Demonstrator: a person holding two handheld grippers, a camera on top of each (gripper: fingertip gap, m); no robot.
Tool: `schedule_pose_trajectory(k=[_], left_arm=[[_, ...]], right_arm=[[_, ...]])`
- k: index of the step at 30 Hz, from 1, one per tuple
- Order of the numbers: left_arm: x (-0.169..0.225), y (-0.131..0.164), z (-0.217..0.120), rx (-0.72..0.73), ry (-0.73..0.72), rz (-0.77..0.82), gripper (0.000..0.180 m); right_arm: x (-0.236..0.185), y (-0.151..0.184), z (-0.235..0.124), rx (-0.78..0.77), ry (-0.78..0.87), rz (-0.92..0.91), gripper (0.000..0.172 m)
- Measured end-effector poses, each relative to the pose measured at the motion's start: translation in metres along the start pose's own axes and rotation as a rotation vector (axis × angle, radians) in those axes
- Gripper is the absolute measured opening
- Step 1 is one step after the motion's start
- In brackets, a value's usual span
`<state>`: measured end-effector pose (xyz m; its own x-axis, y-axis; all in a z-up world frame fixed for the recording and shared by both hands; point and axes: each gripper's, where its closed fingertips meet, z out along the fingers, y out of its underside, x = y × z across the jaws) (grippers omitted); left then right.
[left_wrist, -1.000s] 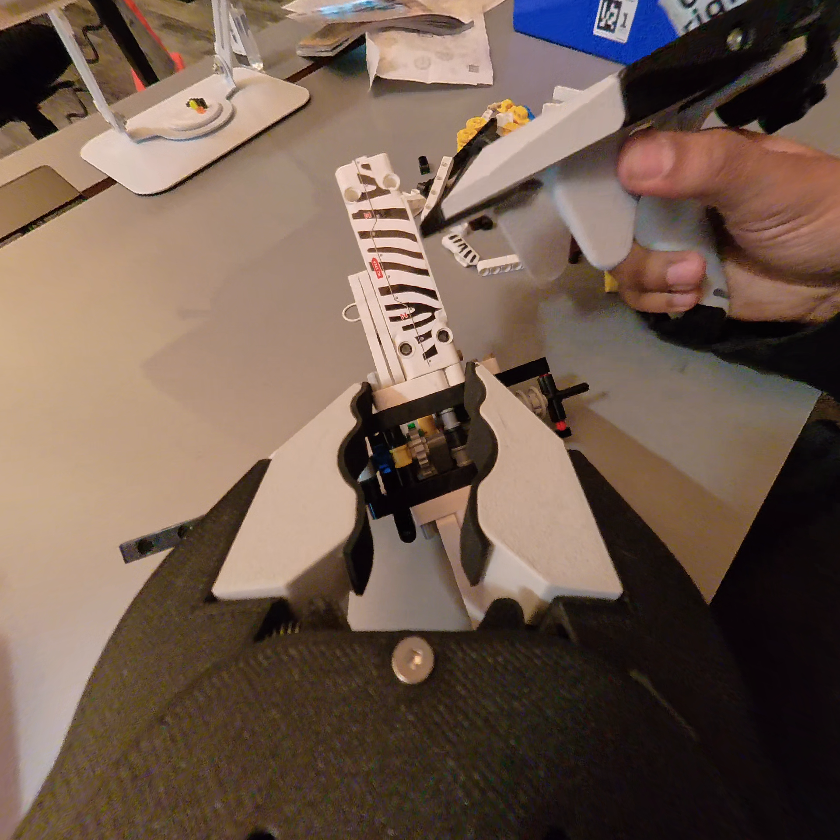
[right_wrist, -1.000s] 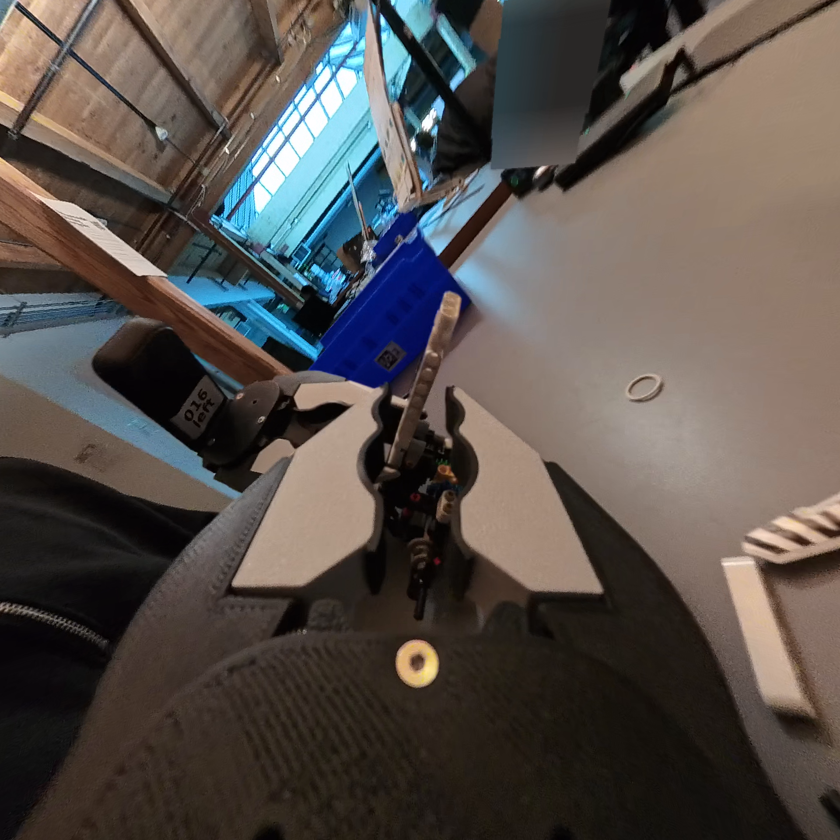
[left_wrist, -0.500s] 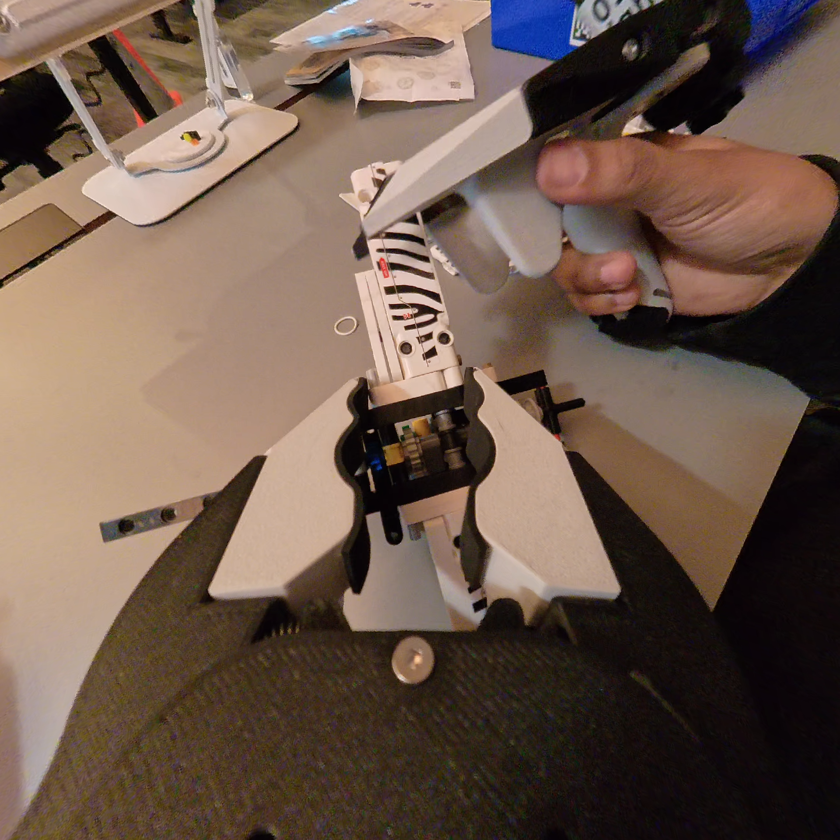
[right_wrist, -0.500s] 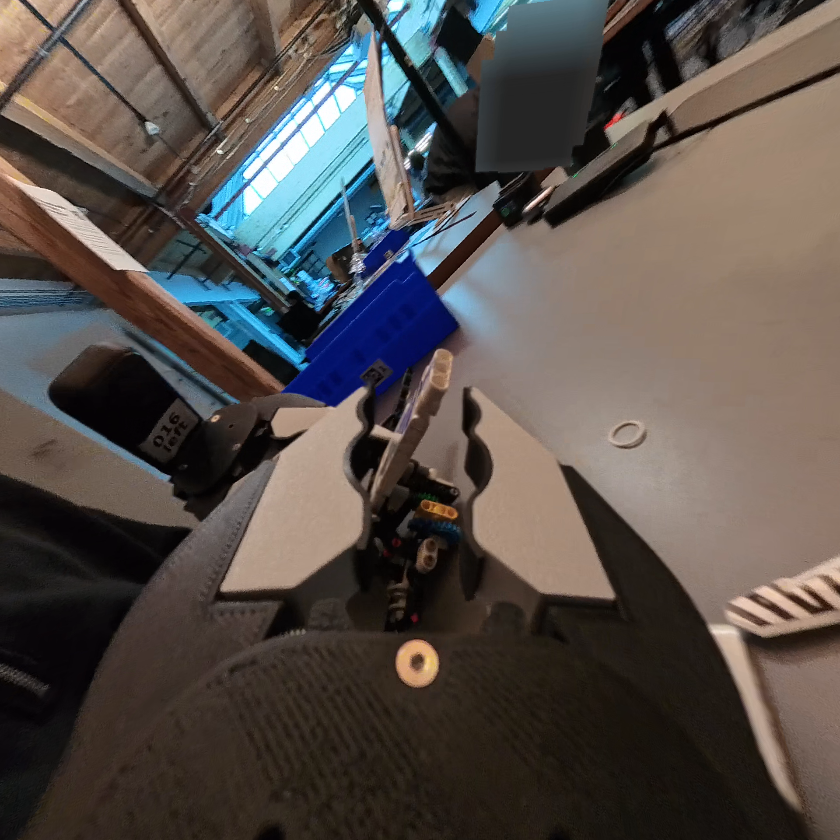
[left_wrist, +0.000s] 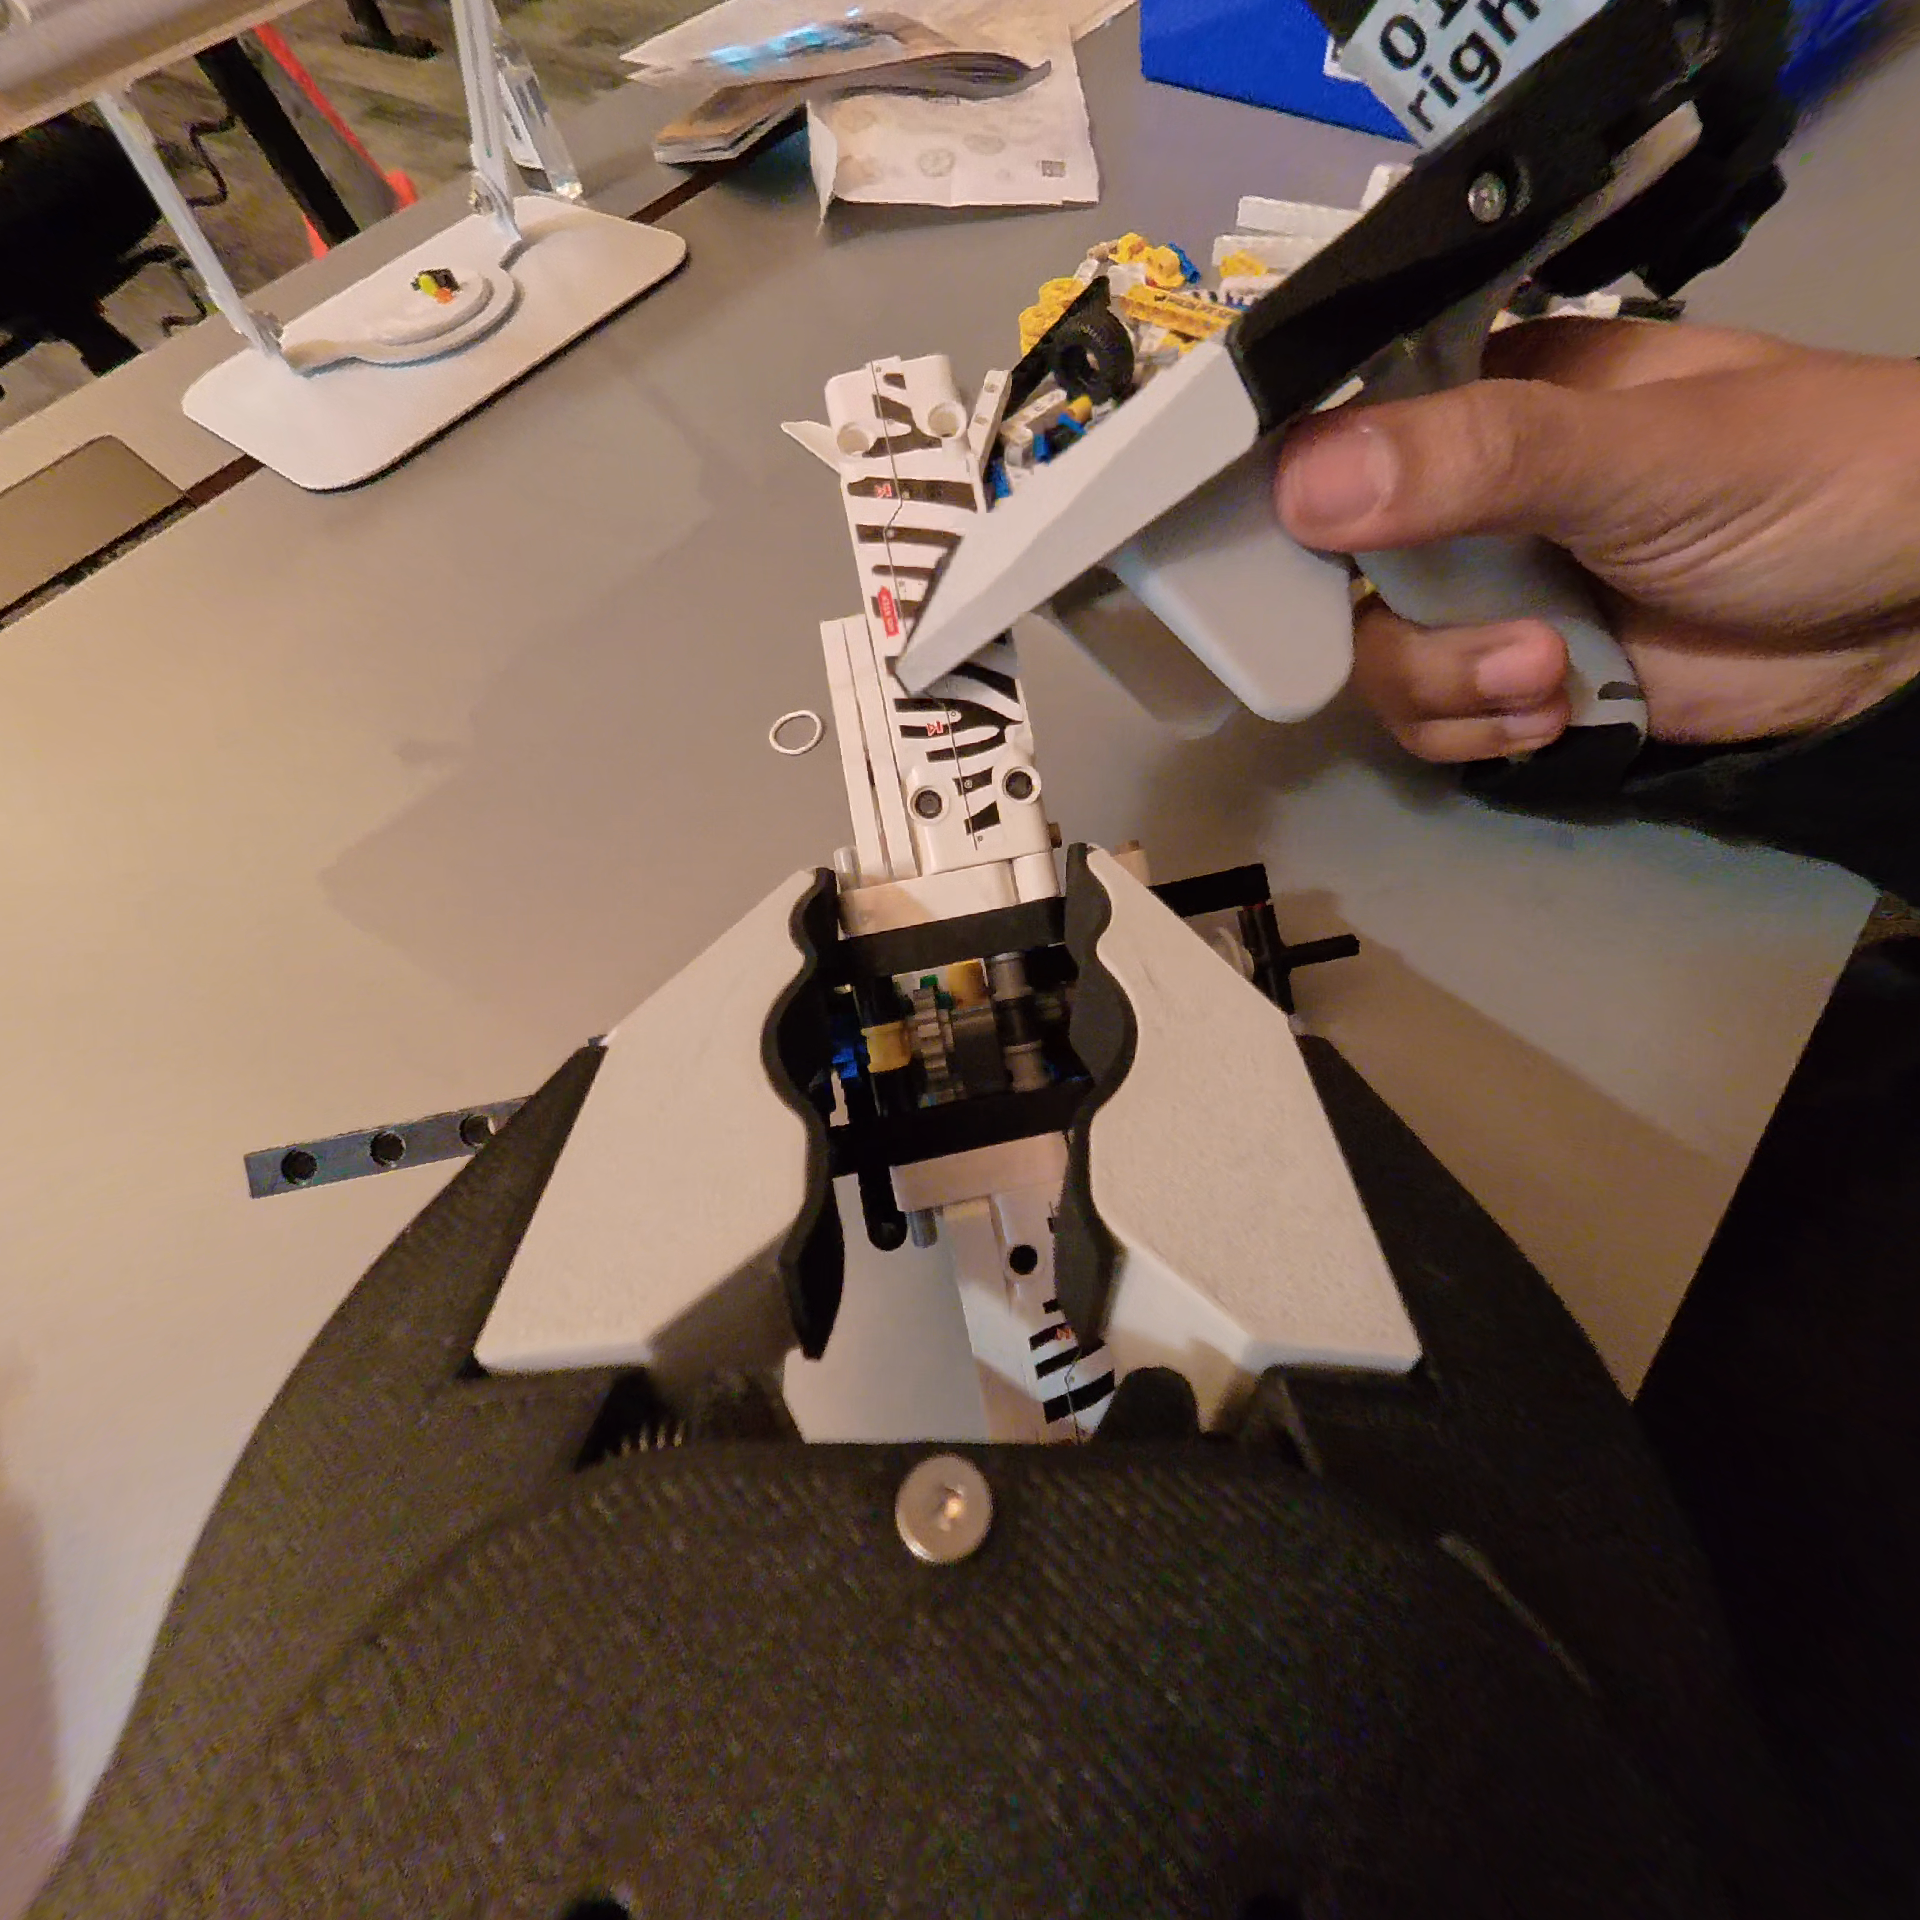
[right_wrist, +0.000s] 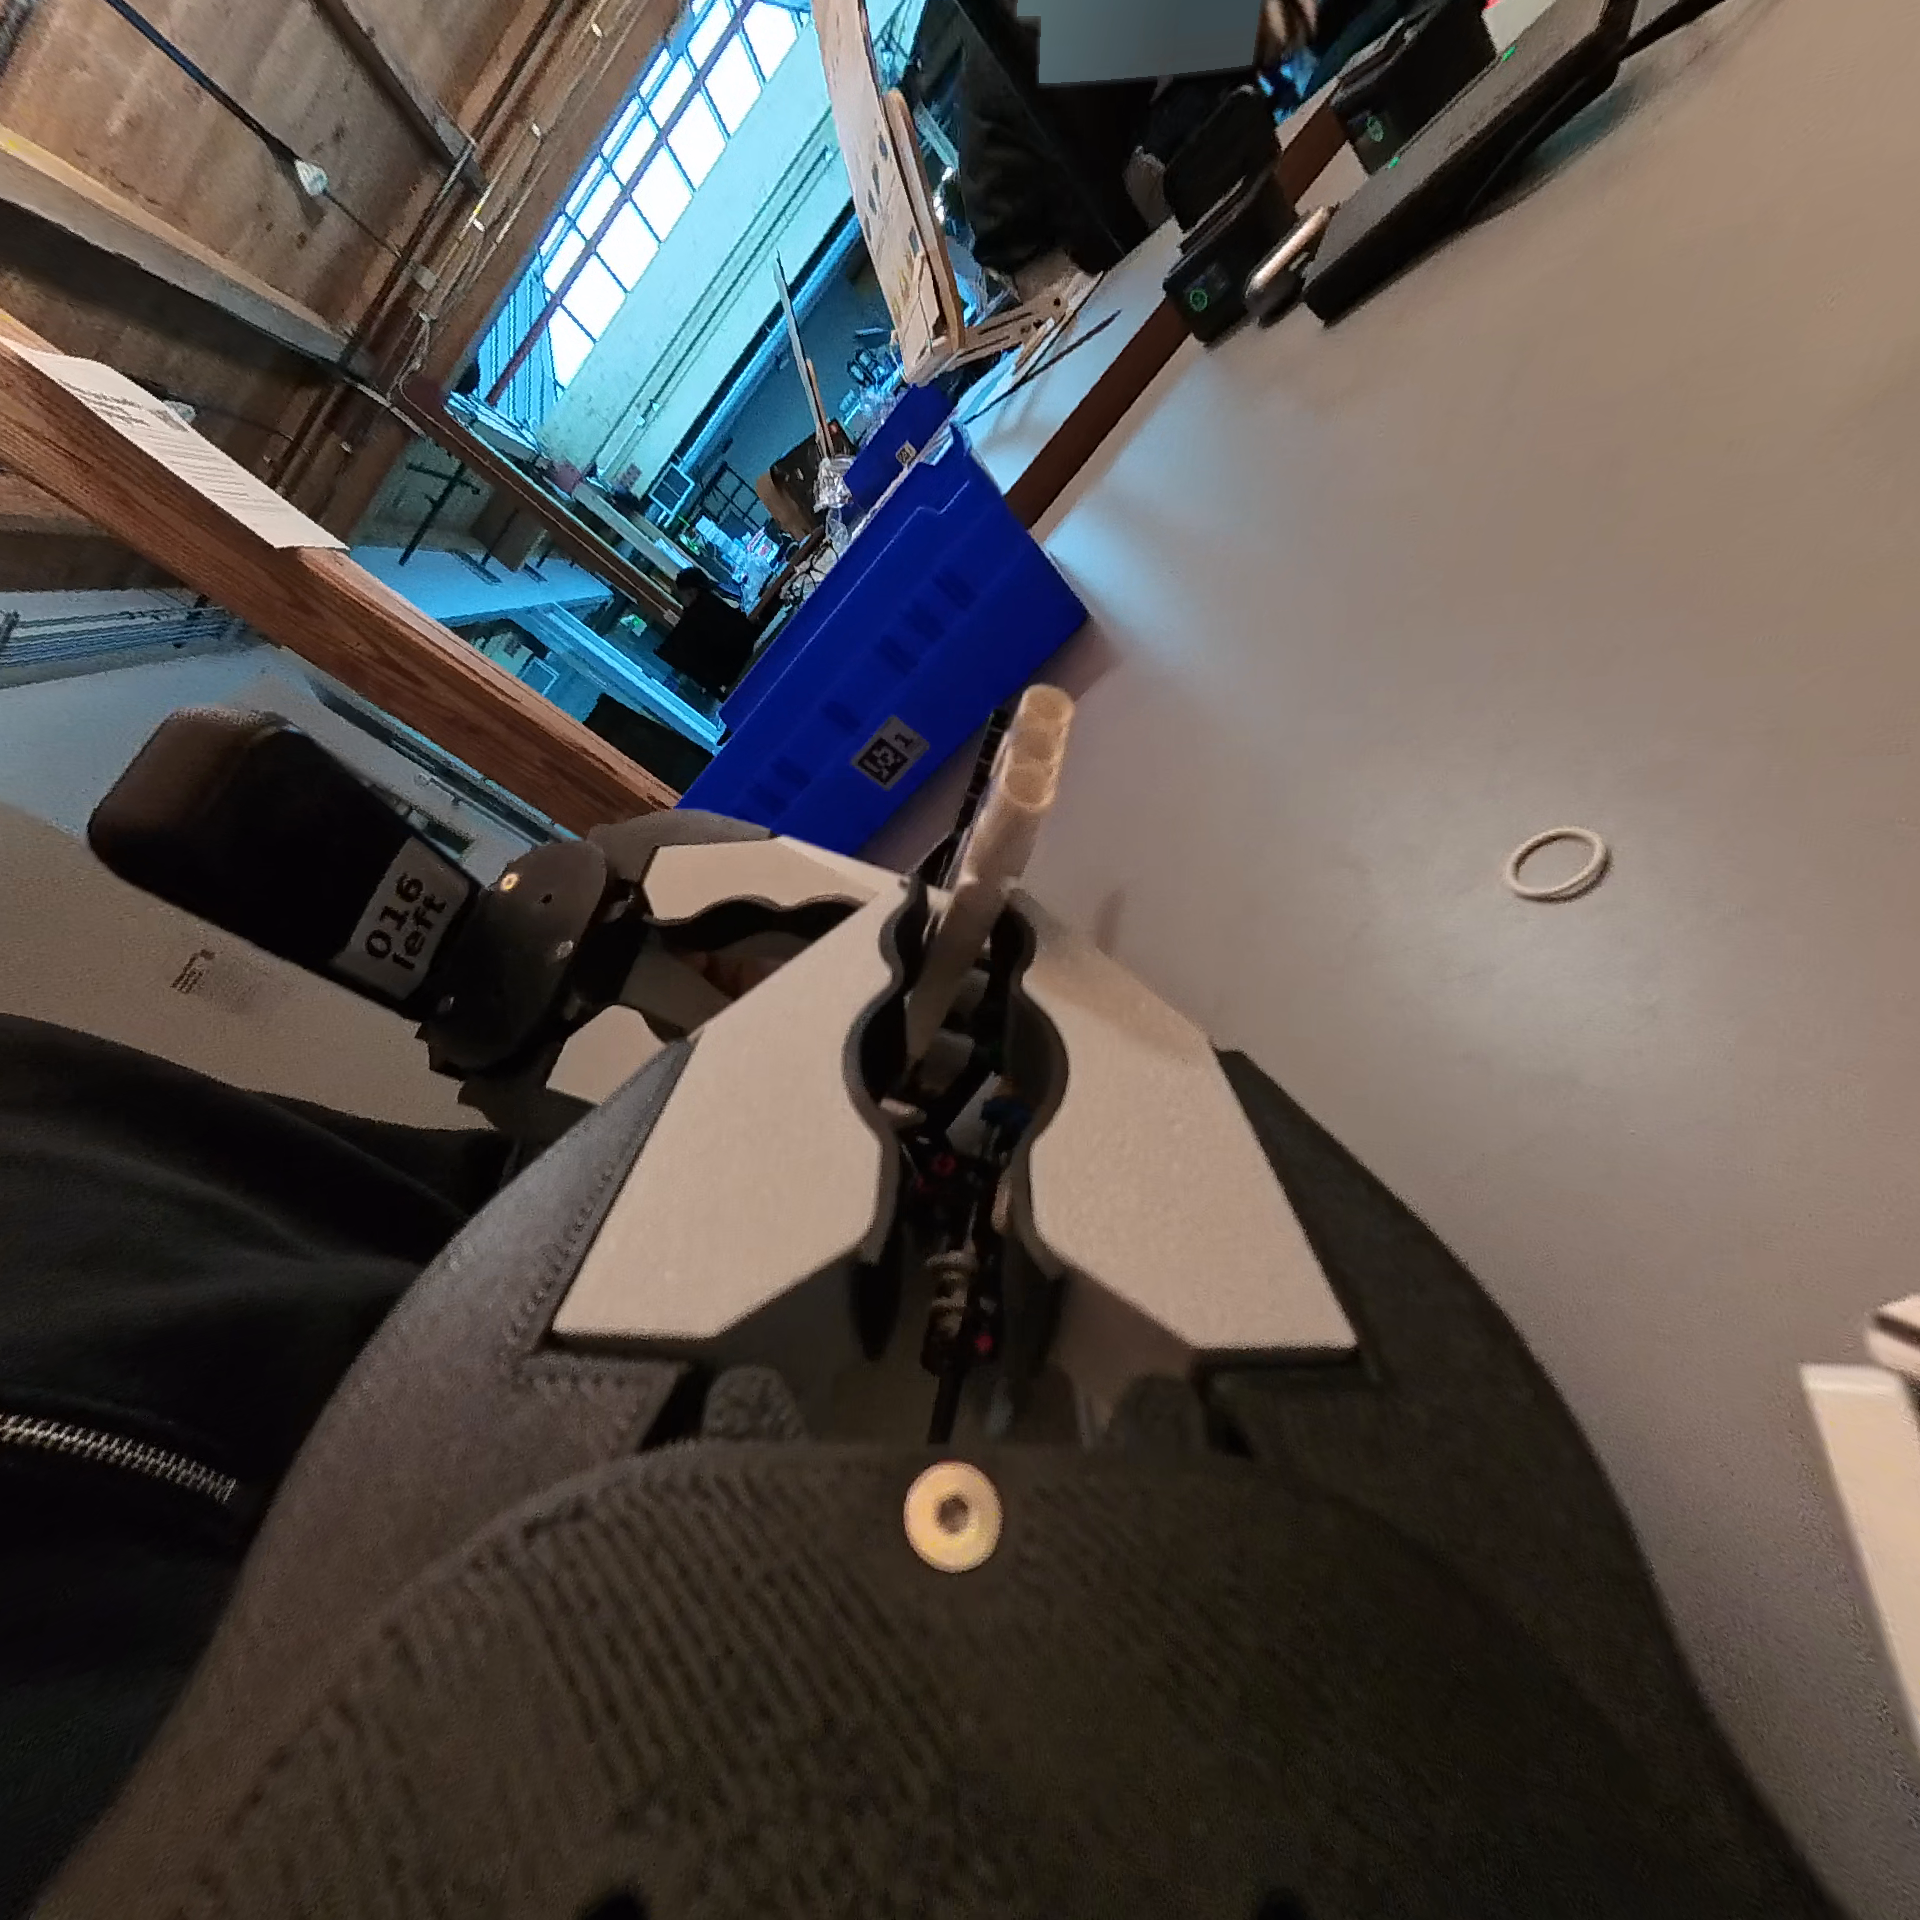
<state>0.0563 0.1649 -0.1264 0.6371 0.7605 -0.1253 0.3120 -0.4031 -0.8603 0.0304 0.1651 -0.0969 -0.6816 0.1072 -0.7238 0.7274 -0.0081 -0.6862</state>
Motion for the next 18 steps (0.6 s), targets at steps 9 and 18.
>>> schedule_pose_trajectory(k=[9, 18], left_arm=[[0.002, -0.001, 0.000, -0.021, -0.043, 0.061, 0.043], [0.008, -0.002, 0.001, -0.026, -0.051, 0.089, 0.043]], right_arm=[[-0.005, 0.016, 0.004, -0.080, -0.017, 0.062, 0.008], [-0.007, 0.024, -0.006, -0.179, -0.017, 0.081, 0.007]])
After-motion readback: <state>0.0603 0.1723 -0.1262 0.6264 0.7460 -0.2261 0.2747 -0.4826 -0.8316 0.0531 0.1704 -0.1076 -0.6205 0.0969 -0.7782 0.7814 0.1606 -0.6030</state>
